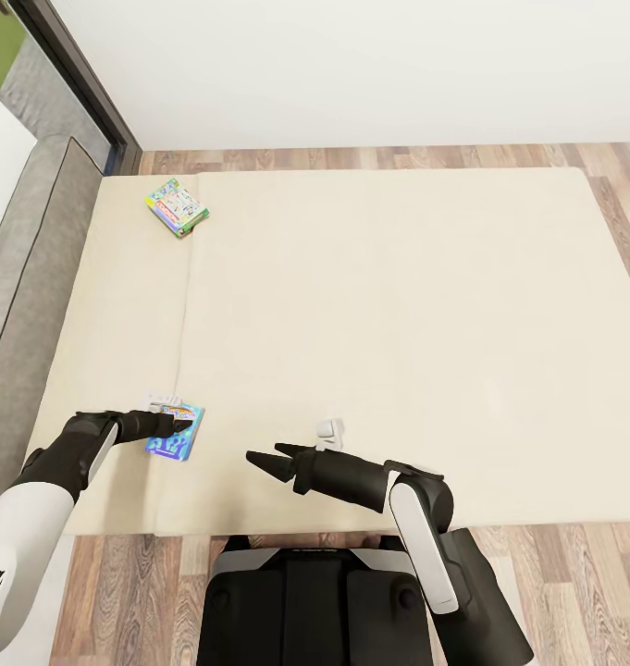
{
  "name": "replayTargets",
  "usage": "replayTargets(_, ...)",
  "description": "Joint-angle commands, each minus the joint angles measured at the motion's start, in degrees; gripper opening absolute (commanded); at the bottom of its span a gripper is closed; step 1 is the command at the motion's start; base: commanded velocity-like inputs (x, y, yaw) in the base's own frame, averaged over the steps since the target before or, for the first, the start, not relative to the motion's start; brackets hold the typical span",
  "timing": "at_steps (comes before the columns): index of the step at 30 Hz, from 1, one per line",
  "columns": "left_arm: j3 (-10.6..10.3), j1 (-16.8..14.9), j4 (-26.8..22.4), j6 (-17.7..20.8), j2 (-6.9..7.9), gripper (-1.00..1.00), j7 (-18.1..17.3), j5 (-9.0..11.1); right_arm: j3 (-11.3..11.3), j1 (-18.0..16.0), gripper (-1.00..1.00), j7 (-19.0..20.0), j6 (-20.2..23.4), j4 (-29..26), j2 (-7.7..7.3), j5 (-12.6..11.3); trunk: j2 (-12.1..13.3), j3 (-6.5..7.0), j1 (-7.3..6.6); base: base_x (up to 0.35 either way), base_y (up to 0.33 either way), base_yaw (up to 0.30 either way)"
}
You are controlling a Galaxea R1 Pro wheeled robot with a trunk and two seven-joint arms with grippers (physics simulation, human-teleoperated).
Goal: Put all the toys in the child's room - the three board games (two on the bed and one on the table), the two jigsaw puzzles on the table, and the tennis ball on the table - inside the toy box on the table in the child's room.
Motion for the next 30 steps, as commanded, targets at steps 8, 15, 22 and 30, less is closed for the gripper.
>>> replayTargets(8, 0.6, 0.0, 0.8, -0.4, -0.47, 1.00, 0.3, -1.7, -0.1, 0.0, 1.00, 0.1, 0.3, 0.0, 0.03, -0.1, 0.0, -0.06, 0.07, 0.000, 0.000, 0.000)
replayTargets(15, 0.6, 0.0, 0.8, -0.4, -0.53, 1.00, 0.3, -1.7, -0.1, 0.0, 1.00, 0.1, 0.3, 0.0, 0.03, -0.1, 0.0, -0.06, 0.07, 0.000, 0.000, 0.000)
replayTargets(22, 0.6, 0.0, 0.8, -0.4, -0.56, 1.00, 0.3, -1.7, -0.1, 0.0, 1.00, 0.1, 0.3, 0.0, 0.03, -0.1, 0.0, -0.06, 0.07, 0.000, -0.024, 0.000)
replayTargets(30, 0.6, 0.0, 0.8, -0.4, -0.56, 1.00, 0.3, -1.7, -0.1, 0.0, 1.00, 0.1, 0.3, 0.0, 0.03, -0.1, 0.0, -0.06, 0.07, 0.000, -0.192, 0.000)
